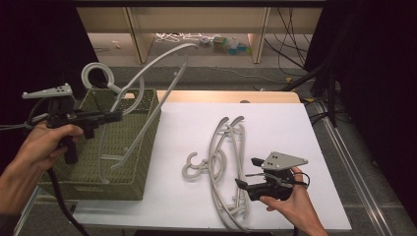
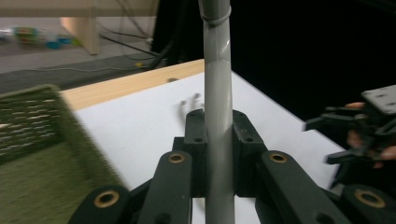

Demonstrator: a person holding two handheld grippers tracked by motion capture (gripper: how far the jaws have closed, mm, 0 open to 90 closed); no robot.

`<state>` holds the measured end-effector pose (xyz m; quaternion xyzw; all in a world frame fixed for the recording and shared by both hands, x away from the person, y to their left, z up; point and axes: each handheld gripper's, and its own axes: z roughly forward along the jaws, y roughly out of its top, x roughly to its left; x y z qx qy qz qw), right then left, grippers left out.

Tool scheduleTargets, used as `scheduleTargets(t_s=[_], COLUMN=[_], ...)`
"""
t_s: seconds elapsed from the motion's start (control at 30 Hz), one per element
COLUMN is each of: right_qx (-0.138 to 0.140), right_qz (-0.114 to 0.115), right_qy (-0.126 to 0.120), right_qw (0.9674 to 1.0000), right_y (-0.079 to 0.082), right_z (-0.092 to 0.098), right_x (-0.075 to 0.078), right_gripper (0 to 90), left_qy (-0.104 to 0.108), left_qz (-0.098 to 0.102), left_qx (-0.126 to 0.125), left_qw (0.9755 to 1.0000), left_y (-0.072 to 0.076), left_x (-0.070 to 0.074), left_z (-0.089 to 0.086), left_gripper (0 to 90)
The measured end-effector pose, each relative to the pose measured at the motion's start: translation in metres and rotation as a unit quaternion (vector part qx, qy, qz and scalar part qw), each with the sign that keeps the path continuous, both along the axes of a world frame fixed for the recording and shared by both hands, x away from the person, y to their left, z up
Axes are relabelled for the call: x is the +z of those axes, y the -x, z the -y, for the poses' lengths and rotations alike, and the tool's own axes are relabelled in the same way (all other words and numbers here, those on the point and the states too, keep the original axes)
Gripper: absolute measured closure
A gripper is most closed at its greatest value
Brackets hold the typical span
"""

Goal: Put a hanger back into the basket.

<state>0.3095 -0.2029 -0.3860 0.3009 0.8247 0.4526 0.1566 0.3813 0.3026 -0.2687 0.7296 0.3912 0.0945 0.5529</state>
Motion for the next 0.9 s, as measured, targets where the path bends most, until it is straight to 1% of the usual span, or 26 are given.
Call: scheduleTargets(t_s=[0.07, 0.1, 0.2, 0.27, 0.3, 0.37, 0.47, 0.57, 0.6, 0.67, 0.77, 0.8, 0.83, 0.9], right_qx=[-0.001, 0.001, 0.001, 0.002, 0.002, 0.003, 0.003, 0.003, 0.004, 0.004, 0.004, 0.005, 0.006, 0.008], right_qz=[0.000, -0.002, -0.002, -0.003, -0.003, -0.003, -0.003, -0.004, -0.005, -0.004, -0.006, -0.005, -0.004, -0.006], right_qy=[0.001, 0.000, 0.001, 0.001, 0.002, 0.002, 0.001, 0.001, 0.001, 0.002, 0.003, 0.004, 0.005, 0.006], right_qw=[1.0000, 1.0000, 1.0000, 1.0000, 1.0000, 1.0000, 1.0000, 1.0000, 1.0000, 1.0000, 1.0000, 1.0000, 1.0000, 0.9999], right_y=[0.000, 0.000, 0.000, -0.001, -0.001, -0.001, -0.001, -0.001, -0.001, -0.001, -0.002, -0.002, -0.002, -0.001], right_z=[0.000, 0.000, 0.000, 0.000, 0.000, 0.000, 0.001, 0.001, 0.001, 0.000, 0.000, 0.000, 0.000, -0.001], right_x=[0.000, 0.000, -0.001, -0.001, -0.001, -0.002, -0.001, -0.002, -0.002, -0.003, -0.004, -0.004, -0.004, -0.004], right_gripper=[18.6, 18.6, 18.6, 18.7, 18.8, 19.0, 19.0, 19.0, 19.1, 19.3, 19.4, 19.5, 19.8, 20.0], left_qy=[-0.010, -0.012, -0.033, -0.042, -0.051, -0.065, -0.078, -0.088, -0.089, -0.103, -0.118, -0.127, -0.129, -0.138], left_qz=[0.003, 0.003, 0.008, 0.004, 0.006, 0.003, 0.000, -0.011, -0.010, -0.011, -0.021, -0.021, -0.025, -0.032], left_qx=[0.012, 0.020, 0.036, 0.039, 0.042, 0.045, 0.052, 0.060, 0.055, 0.050, 0.051, 0.049, 0.050, 0.059], left_qw=[0.9999, 0.9997, 0.9988, 0.9983, 0.9978, 0.9969, 0.9956, 0.9943, 0.9944, 0.9934, 0.9915, 0.9904, 0.9900, 0.9882], left_y=[-0.006, -0.009, -0.019, -0.025, -0.028, -0.031, -0.036, -0.038, -0.039, -0.040, -0.039, -0.039, -0.040, -0.040], left_x=[-0.001, -0.003, -0.007, -0.010, -0.011, -0.015, -0.024, -0.034, -0.038, -0.044, -0.051, -0.053, -0.056, -0.060], left_z=[-0.009, -0.012, -0.023, -0.031, -0.034, -0.040, -0.051, -0.062, -0.065, -0.071, -0.076, -0.078, -0.079, -0.084], left_gripper=[79.4, 79.4, 79.4, 79.4, 79.4, 79.4, 79.4, 79.4, 79.4, 79.4, 79.4, 79.4, 79.5, 79.4])
